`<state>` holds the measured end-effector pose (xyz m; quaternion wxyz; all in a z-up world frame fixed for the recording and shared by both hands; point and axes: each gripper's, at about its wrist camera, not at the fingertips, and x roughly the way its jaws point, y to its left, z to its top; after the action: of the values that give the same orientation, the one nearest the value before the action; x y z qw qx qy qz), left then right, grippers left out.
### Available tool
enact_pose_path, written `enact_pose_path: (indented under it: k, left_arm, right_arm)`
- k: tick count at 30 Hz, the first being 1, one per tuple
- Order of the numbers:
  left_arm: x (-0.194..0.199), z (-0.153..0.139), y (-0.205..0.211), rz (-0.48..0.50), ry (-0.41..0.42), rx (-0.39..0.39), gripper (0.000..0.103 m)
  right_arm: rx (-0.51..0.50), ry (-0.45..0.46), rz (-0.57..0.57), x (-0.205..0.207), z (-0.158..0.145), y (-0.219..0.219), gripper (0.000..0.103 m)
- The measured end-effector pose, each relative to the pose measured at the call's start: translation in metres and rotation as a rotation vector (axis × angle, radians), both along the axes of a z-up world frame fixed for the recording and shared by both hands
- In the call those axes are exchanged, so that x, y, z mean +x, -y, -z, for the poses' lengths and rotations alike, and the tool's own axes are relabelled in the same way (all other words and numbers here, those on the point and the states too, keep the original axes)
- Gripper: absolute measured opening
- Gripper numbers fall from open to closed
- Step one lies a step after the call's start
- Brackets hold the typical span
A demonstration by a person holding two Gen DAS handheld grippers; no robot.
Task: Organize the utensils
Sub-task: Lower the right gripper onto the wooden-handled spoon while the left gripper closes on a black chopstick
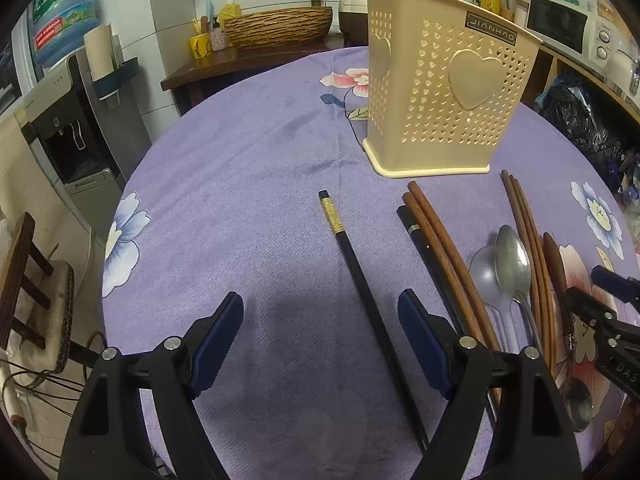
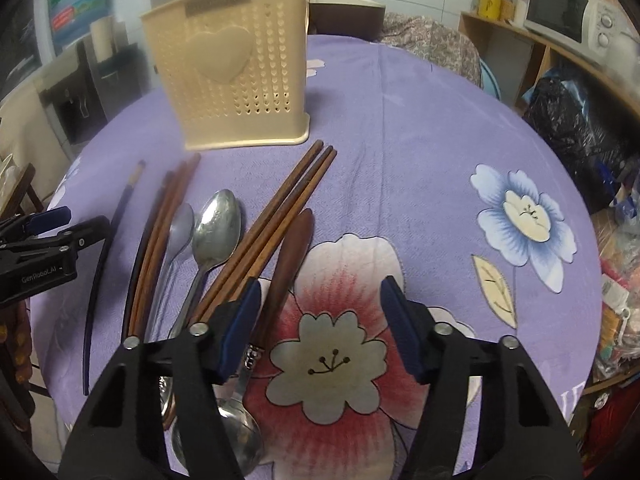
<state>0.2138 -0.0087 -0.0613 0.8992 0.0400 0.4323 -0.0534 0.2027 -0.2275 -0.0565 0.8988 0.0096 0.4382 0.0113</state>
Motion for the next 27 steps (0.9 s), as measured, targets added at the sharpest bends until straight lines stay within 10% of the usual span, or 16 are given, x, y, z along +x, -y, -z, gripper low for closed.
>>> enact_pose_path:
  k: [16,27]
  left_arm:
    - [0.035,0.008,-0.007,-0.035,-0.057,-0.042,0.06]
    - [0.067,0.005,0.021,0.003,-0.062,-0.013,0.012]
  right_arm:
    - [0.017,-0.033,0.038,0.032,0.006,-0.009,0.031]
    - [0.045,-0.022,0.024,0.044,0.004,-0.002,0.02]
